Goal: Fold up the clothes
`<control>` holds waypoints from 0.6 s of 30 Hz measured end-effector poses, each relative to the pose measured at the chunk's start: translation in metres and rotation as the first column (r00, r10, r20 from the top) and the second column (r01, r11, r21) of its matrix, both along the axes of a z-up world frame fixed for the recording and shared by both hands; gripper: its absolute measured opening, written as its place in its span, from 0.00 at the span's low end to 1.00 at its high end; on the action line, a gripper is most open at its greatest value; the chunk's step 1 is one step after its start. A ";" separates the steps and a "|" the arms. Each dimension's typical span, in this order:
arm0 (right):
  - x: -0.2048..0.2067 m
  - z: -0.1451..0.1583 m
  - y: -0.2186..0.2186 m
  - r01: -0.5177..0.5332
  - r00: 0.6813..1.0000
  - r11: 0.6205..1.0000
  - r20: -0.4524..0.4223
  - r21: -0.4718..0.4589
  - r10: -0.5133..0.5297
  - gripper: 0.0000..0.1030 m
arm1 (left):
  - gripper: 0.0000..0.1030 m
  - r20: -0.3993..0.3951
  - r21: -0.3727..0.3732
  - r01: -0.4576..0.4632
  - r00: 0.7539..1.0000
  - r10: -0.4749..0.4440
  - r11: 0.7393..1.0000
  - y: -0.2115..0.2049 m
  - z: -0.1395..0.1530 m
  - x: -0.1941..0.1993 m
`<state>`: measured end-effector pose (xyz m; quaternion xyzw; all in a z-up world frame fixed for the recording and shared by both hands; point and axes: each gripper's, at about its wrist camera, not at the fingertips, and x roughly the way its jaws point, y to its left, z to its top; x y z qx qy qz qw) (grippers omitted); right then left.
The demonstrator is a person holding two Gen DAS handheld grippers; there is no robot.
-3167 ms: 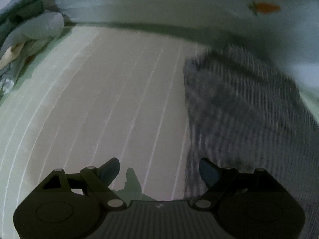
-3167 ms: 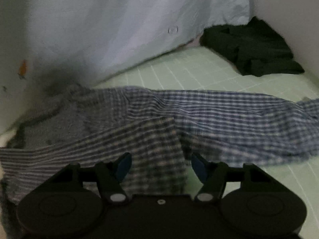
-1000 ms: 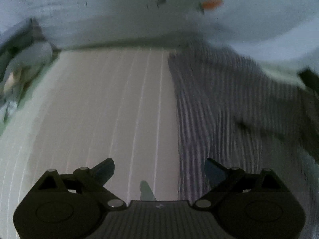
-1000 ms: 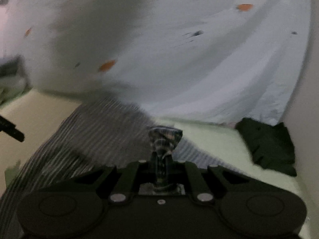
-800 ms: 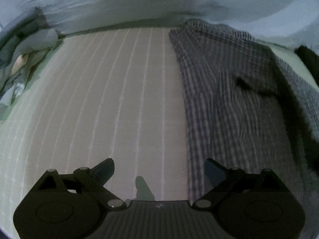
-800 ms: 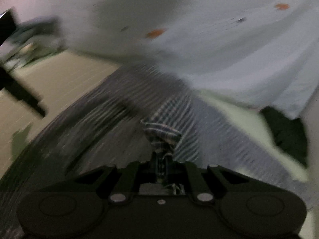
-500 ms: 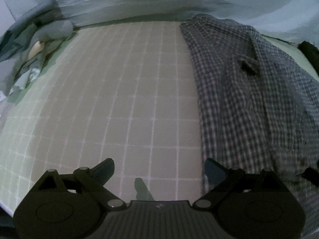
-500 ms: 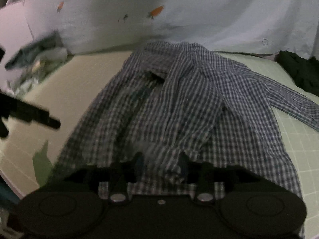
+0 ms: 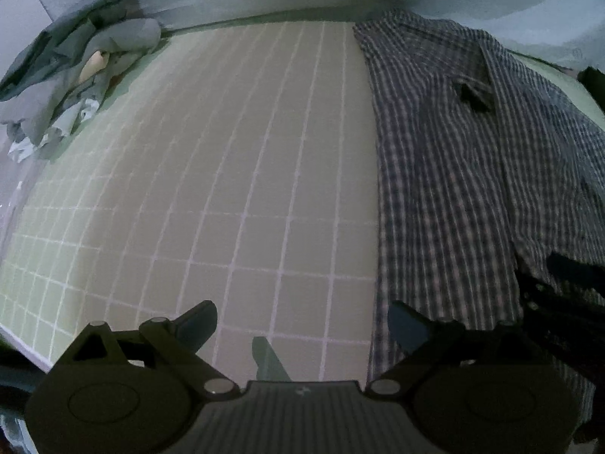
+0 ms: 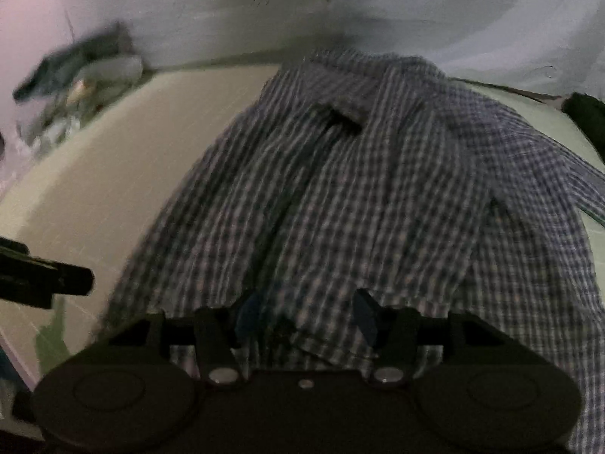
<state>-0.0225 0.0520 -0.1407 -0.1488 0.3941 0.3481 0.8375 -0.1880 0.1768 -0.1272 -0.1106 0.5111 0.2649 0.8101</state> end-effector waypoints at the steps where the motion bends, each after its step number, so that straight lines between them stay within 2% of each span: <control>1: -0.001 -0.002 0.002 0.001 1.000 1.000 0.011 -0.017 -0.001 0.52 | 0.94 -0.005 -0.001 0.001 1.000 -0.001 1.000 -0.001 -0.001 -0.002; 3: -0.002 -0.002 0.001 0.009 1.000 1.000 0.027 -0.025 -0.009 0.42 | 0.94 -0.017 -0.004 0.003 1.000 -0.003 1.000 -0.004 -0.002 -0.005; 5: 0.001 0.001 -0.003 0.018 1.000 1.000 0.014 -0.012 -0.018 0.07 | 0.94 -0.021 -0.005 0.023 1.000 -0.023 1.000 -0.004 -0.001 -0.006; 7: 0.003 0.005 -0.009 0.045 0.999 0.999 -0.006 0.013 -0.045 0.05 | 0.94 -0.017 -0.006 0.050 0.999 -0.050 0.999 -0.004 0.001 -0.007; 11: -0.009 0.021 -0.015 0.086 0.995 0.996 0.049 0.039 -0.088 0.04 | 0.94 0.004 0.000 0.099 0.995 -0.099 0.995 0.004 0.008 -0.007; 14: -0.025 0.041 -0.017 0.109 0.987 0.992 0.113 0.063 -0.116 0.04 | 0.94 0.029 -0.009 0.112 0.993 -0.112 0.994 0.014 0.016 -0.008; 18: -0.058 0.070 -0.015 0.107 0.963 0.991 0.242 0.077 -0.122 0.04 | 0.94 0.054 -0.005 0.150 0.987 -0.150 0.989 0.024 0.025 -0.014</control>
